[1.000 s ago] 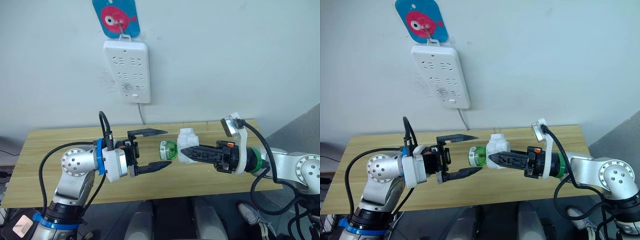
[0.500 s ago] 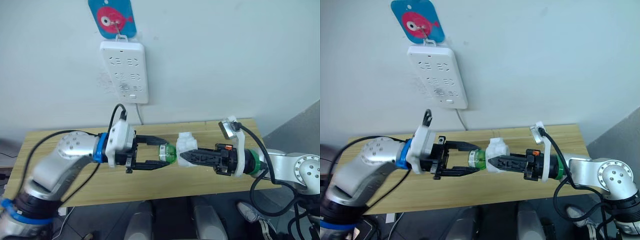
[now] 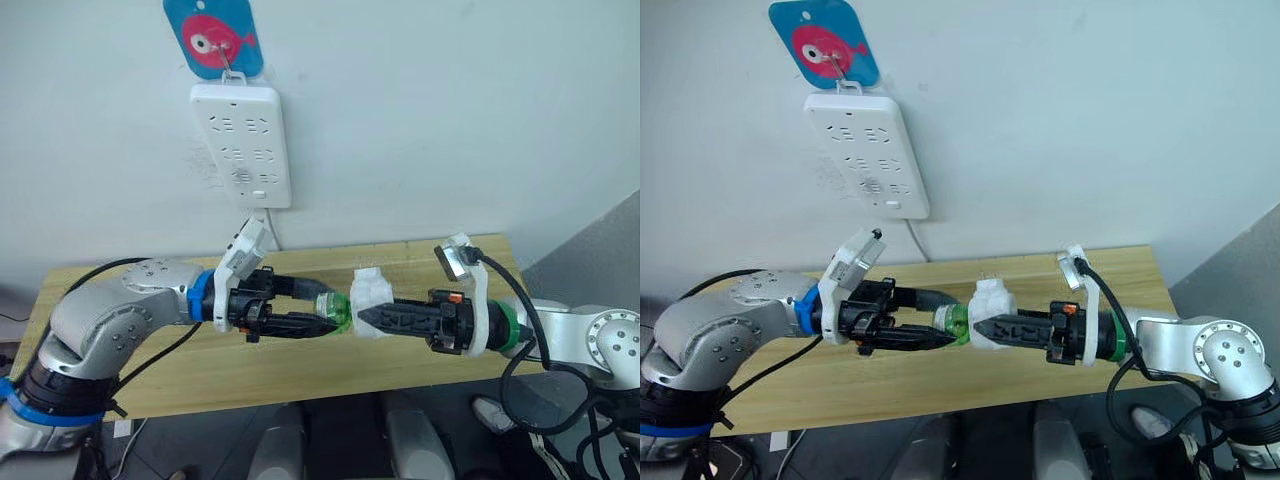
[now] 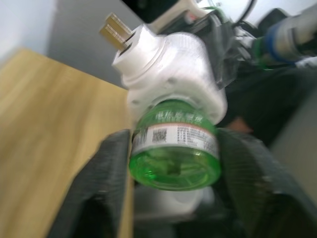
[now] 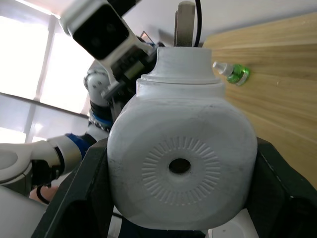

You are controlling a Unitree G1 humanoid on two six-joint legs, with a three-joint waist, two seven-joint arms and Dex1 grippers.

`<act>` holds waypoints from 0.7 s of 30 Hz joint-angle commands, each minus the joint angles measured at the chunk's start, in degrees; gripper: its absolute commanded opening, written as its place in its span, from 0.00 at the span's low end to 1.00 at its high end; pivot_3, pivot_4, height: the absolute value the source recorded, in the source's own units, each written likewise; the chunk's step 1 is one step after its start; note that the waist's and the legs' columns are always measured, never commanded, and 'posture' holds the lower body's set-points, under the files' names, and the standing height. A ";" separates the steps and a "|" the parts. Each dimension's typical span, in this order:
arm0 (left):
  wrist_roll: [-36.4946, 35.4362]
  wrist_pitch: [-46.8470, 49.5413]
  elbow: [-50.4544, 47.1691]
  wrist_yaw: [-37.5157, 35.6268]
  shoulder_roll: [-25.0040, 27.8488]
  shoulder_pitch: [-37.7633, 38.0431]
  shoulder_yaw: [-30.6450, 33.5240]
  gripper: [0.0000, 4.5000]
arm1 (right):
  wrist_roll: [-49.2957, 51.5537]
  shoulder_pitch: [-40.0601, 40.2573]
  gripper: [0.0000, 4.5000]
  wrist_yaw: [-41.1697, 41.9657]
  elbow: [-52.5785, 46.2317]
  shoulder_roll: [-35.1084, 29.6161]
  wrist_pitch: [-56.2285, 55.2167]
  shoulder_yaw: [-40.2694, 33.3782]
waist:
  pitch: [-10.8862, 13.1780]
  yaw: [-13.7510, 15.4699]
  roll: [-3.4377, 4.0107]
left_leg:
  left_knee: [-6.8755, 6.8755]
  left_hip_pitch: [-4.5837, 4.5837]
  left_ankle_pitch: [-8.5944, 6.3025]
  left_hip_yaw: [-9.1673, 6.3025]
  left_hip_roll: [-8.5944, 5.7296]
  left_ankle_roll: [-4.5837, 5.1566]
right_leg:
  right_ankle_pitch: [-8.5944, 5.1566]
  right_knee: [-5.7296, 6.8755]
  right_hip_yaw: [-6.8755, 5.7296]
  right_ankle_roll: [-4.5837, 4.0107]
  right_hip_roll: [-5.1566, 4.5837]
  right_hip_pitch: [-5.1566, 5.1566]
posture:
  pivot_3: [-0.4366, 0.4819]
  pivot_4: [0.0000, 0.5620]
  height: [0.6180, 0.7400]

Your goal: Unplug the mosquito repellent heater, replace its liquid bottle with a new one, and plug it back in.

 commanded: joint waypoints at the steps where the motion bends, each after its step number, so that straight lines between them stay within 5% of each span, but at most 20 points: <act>1: 7.43 -9.84 -2.47 -2.38 -0.64 3.26 2.09 0.98 | 1.50 -0.22 0.67 0.43 -1.42 0.19 -0.82 -1.74 | 0.00 0.08 0.00 | 0.00 0.00 0.00 0.00 0.00 0.00 | 0.00 0.01 0.00 0.00 0.00 0.00 | 0.39 0.51 1.00; 5: 19.12 -28.18 -0.54 -5.79 -2.79 9.28 2.82 0.99 | 1.50 -0.01 0.67 0.21 -1.26 0.18 -0.96 -2.12 | 0.00 0.13 0.00 | -0.01 0.01 0.00 0.08 0.01 0.00 | 0.00 -0.03 0.06 -0.01 -0.01 -0.01 | 0.39 0.52 1.00; 9: 29.54 -56.98 5.93 -7.87 -10.63 11.90 4.38 0.99 | 1.50 -0.12 0.67 -0.01 -1.23 0.43 -1.10 -2.13 | 0.00 1.09 0.00 | 0.02 -0.02 0.00 0.08 0.03 0.00 | 0.01 -0.07 0.05 -0.03 -0.08 -0.01 | 0.38 0.52 1.00; 11: 31.32 -64.06 8.18 -7.49 -13.13 11.70 4.73 0.99 | 1.50 -0.21 0.67 -0.07 -1.21 0.53 -1.12 -2.08 | -0.01 1.38 0.00 | 0.04 -0.05 0.00 0.07 0.05 0.00 | 0.03 -0.09 0.05 -0.05 -0.11 -0.01 | 0.38 0.52 1.00; 18: 31.67 -68.93 7.36 -6.59 -14.61 13.32 1.83 0.99 | 1.50 -0.31 0.67 -0.25 -1.32 0.76 -1.17 -2.10 | -0.01 1.29 0.00 | 0.04 -0.09 0.00 0.03 0.04 0.00 | 0.04 -0.08 0.04 -0.02 -0.20 -0.01 | 0.38 0.52 1.00; 21: 31.98 -67.74 7.15 -5.66 -14.72 13.23 0.60 0.86 | 1.50 -0.39 0.67 -0.45 -1.45 1.06 -1.37 -2.11 | 0.00 1.20 0.00 | 0.02 -0.06 0.00 0.02 0.03 0.01 | 0.04 -0.04 0.02 -0.02 -0.17 -0.01 | 0.37 0.52 1.00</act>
